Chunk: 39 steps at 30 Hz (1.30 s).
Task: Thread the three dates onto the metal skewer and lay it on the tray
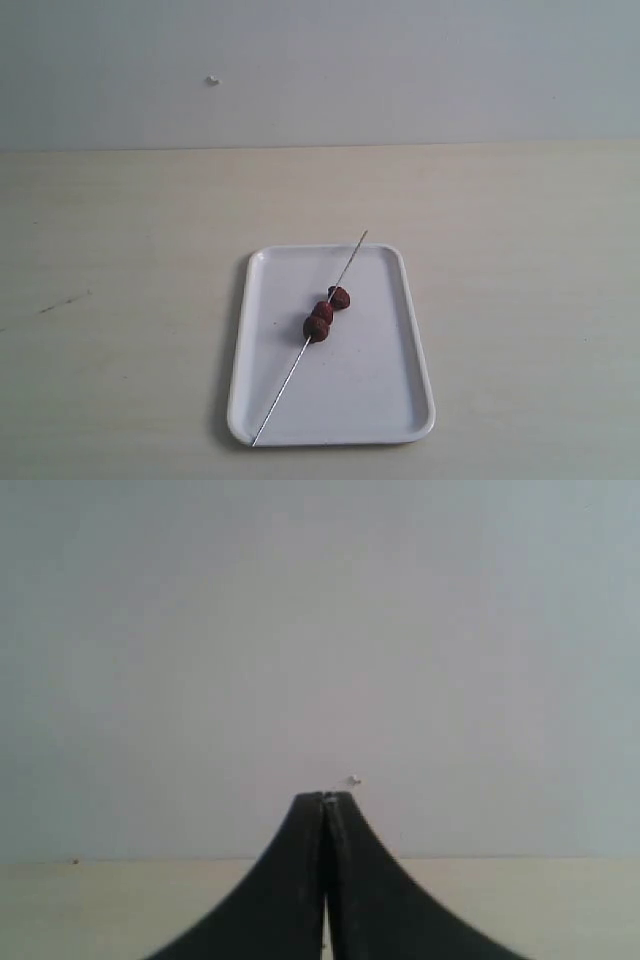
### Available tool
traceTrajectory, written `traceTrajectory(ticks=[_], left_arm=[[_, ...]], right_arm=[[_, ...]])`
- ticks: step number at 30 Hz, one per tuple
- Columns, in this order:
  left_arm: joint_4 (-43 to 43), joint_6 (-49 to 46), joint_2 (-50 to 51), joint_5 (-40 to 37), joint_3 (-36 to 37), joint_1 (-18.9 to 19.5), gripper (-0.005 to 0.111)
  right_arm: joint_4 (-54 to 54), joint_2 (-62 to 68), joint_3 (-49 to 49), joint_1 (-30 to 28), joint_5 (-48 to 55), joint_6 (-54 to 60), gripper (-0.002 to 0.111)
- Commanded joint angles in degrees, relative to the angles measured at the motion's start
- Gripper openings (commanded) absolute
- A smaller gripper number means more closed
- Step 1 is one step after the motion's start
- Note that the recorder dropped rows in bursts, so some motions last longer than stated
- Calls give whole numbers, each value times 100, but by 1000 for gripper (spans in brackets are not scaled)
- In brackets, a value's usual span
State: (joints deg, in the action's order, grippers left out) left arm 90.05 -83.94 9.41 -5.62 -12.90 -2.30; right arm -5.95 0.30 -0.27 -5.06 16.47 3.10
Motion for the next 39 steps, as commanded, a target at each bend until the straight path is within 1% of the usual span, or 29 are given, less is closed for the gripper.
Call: traceTrajectory(ticks=[1, 2, 4, 6, 9, 16, 39], left_arm=[[-4516, 4670, -129, -71, 507, 403, 0], [-6223, 6275, -129, -45, 703, 497, 0], [-8975, 9051, -142, -44, 1007, 622, 0], [-9548, 9429, -208, -88, 1120, 664, 0], [-9567, 9429, -355, -243, 1290, 664, 0], [-9579, 9429, -800, -330, 1290, 664, 0], [-9579, 9429, -853, -330, 1290, 664, 0]], right_arm=[[15, -30, 27, -34, -27, -14, 0], [15, -30, 27, -34, -27, -14, 0], [15, -30, 27, -34, -8, -14, 0], [15, -30, 27, -34, -8, -14, 0], [15, -30, 27, -34, -8, -14, 0], [15, -30, 27, -34, -8, -14, 0], [15, -30, 27, -34, -8, -14, 0]])
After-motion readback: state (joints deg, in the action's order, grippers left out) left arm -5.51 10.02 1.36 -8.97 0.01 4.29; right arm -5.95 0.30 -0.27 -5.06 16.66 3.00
